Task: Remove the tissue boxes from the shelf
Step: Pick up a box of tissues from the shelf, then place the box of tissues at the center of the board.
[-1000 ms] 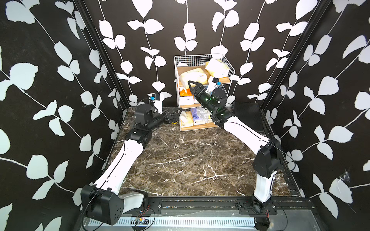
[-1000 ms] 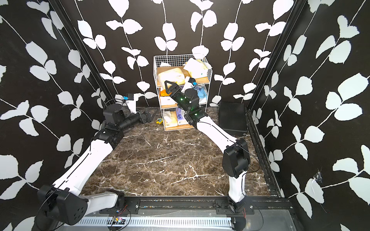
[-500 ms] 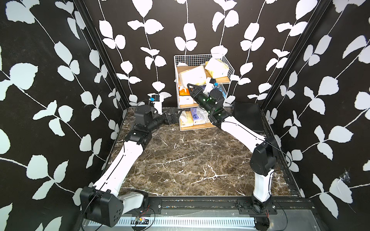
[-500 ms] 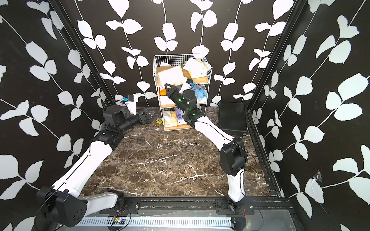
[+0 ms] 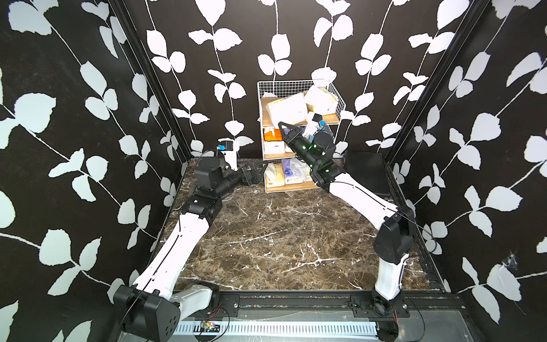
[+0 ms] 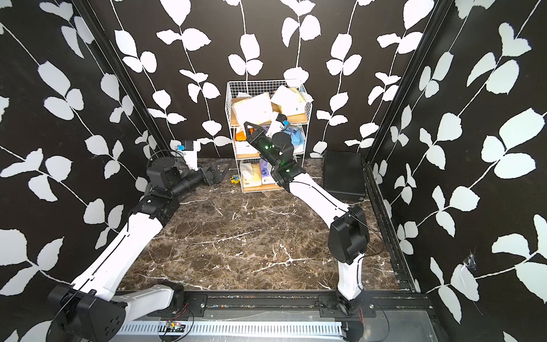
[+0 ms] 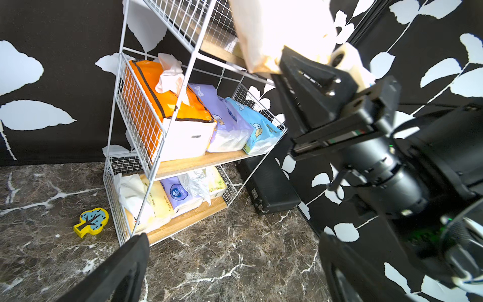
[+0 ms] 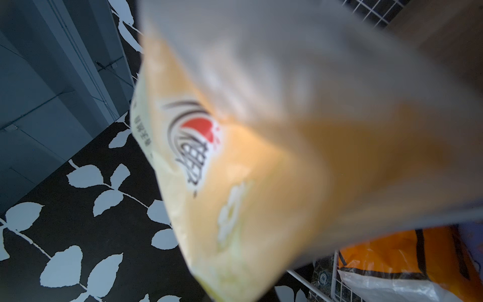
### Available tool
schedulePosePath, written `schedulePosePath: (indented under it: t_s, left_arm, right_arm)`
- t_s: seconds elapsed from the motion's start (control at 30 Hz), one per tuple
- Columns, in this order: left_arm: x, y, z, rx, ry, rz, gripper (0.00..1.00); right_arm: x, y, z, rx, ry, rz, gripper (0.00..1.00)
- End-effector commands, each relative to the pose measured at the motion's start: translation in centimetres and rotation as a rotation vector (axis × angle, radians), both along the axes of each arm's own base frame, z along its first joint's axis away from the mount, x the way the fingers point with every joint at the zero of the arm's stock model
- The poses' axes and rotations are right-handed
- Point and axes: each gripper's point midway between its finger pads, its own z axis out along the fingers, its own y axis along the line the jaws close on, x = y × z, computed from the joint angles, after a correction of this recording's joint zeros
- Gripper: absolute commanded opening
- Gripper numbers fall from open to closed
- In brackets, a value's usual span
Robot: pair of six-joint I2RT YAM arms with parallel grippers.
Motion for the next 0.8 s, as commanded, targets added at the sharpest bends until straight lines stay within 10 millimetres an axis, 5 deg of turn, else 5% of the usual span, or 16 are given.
schedulePosePath:
  t_s: [0.0,0.17,0.33,0.77]
  left_arm:
    - [-0.9,0.5,0.9,0.003,-0.028,0.016,0.99]
    - [-1.6,1.6,0.7,0.051,-0.037,0.061,0.99]
    - [-2.3,3.2,-1.0,0.097,-0.010,0.137,0.99]
    - [-5.4,6.1,-8.3,0.093,0.113,0.258,0.99]
  right_arm:
    - [-2.5,-1.6,3.2,0.015,-0.081,0.001,0.00]
    - [-4.5,-1.7,1.4,-0.054,-0.040,0.058,0.00]
    - [-8.3,-2.1,-2.3,-0.175,0.026,0.104,0.00]
    - [-17.4,-3.1,-21.7,-0.493,0.283,0.197,0.00]
